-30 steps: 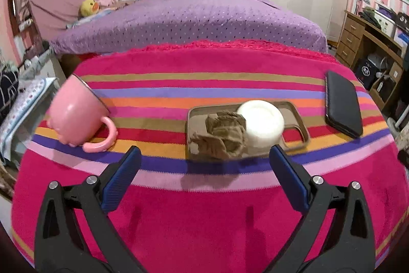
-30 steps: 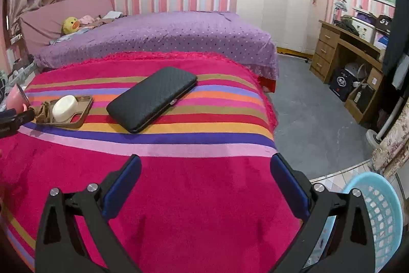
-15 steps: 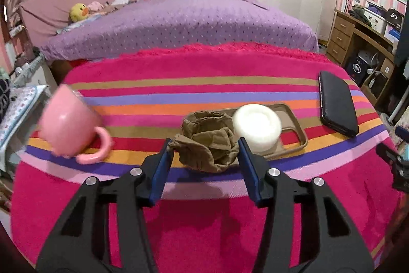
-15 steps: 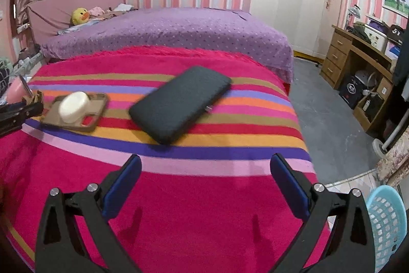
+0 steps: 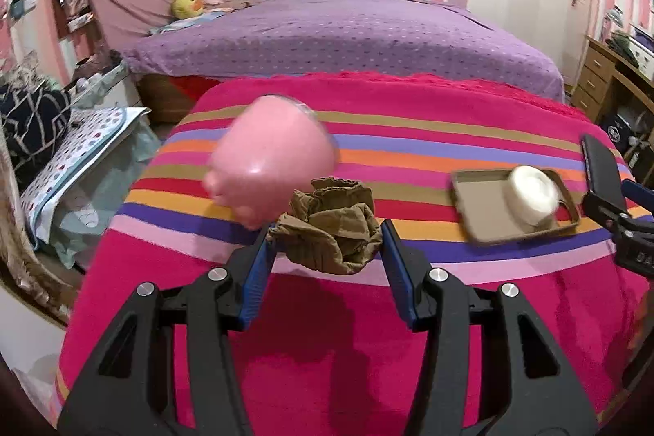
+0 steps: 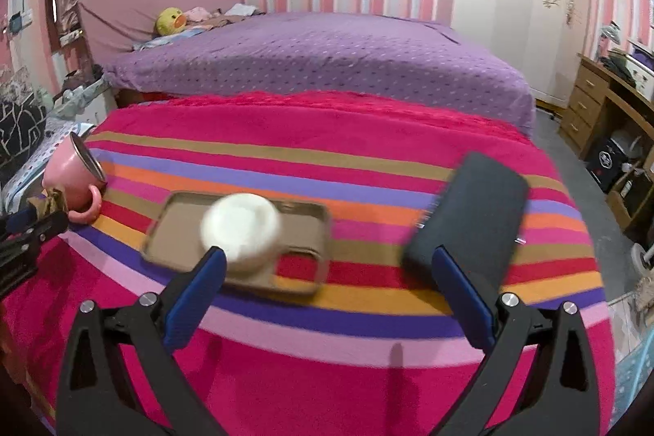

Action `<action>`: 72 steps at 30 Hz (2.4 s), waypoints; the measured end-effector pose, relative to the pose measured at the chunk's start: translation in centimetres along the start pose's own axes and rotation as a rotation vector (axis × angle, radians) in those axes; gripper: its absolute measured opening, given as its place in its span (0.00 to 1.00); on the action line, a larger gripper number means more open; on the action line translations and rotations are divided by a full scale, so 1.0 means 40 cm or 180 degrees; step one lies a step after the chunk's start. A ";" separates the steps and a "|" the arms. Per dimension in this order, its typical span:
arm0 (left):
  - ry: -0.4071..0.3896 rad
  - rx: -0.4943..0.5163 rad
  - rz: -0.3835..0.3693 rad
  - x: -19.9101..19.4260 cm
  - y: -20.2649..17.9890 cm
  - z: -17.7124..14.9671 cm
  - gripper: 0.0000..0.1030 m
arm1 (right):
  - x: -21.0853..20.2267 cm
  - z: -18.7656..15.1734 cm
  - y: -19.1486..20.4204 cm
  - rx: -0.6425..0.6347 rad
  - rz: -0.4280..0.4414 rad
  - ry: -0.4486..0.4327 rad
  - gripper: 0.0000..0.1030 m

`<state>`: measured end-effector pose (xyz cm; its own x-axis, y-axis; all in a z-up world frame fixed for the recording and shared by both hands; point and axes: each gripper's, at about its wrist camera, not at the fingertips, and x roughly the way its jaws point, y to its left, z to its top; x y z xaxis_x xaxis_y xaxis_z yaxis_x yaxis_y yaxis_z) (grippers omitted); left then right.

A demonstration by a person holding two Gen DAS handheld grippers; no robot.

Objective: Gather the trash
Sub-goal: 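Grasp the white round lid from the tray with the right gripper, then carry the brown paper bag and white lid over the blue basket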

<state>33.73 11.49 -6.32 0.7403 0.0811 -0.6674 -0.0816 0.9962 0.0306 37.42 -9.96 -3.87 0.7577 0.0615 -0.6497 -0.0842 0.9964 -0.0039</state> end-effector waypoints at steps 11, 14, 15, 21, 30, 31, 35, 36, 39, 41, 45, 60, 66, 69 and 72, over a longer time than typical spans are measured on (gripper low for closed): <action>0.0003 -0.0201 0.0072 0.009 0.058 0.004 0.49 | 0.114 0.012 0.135 -0.0474 0.0166 0.0349 0.59; -0.0009 -0.0165 0.0077 0.004 0.046 0.004 0.49 | 0.096 0.015 0.128 -0.0383 0.0205 0.0229 0.59; -0.0016 -0.0161 0.0074 0.001 0.044 0.007 0.49 | 0.083 0.015 0.120 -0.0362 0.0203 0.0175 0.59; -0.0116 -0.0083 0.0020 -0.046 0.006 0.007 0.49 | -0.023 0.000 0.048 -0.0335 0.0177 -0.0076 0.59; -0.0276 0.0230 -0.0160 -0.160 -0.148 -0.018 0.49 | -0.221 -0.078 -0.129 -0.0155 0.0001 -0.0238 0.59; -0.0275 0.0214 -0.0219 -0.174 -0.163 -0.020 0.49 | -0.244 -0.090 -0.150 -0.0121 -0.0019 -0.0251 0.59; -0.0323 0.0250 -0.0310 -0.225 -0.231 -0.044 0.49 | -0.333 -0.140 -0.238 -0.0049 -0.0138 -0.0291 0.59; -0.0333 0.0268 -0.0307 -0.235 -0.246 -0.051 0.49 | -0.353 -0.148 -0.256 -0.0032 -0.0158 -0.0308 0.59; -0.0339 0.0307 -0.0339 -0.270 -0.297 -0.087 0.49 | -0.419 -0.178 -0.311 0.0024 -0.0230 -0.0374 0.59; -0.0377 0.0347 -0.0334 -0.297 -0.331 -0.110 0.49 | -0.451 -0.198 -0.337 0.0055 -0.0264 -0.0399 0.59; -0.0411 0.0332 -0.0402 -0.341 -0.376 -0.146 0.49 | -0.505 -0.239 -0.376 0.0067 -0.0357 -0.0453 0.59; -0.0545 0.0370 -0.0421 -0.416 -0.483 -0.220 0.49 | -0.545 -0.341 -0.464 0.0095 -0.0375 -0.0481 0.59; -0.0577 0.0438 -0.0427 -0.421 -0.520 -0.233 0.49 | -0.548 -0.348 -0.481 0.0136 -0.0354 -0.0468 0.59; -0.0585 0.0479 -0.0456 -0.423 -0.542 -0.239 0.49 | -0.555 -0.351 -0.496 0.0143 -0.0388 -0.0494 0.59; -0.0603 0.0516 -0.0499 -0.429 -0.568 -0.245 0.49 | -0.566 -0.355 -0.525 0.0153 -0.0459 -0.0518 0.59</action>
<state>16.32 -12.84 -2.85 0.8481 -0.0850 -0.5230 0.1401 0.9879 0.0666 12.82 -33.10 0.13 0.8544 -0.0771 -0.5138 0.0605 0.9970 -0.0491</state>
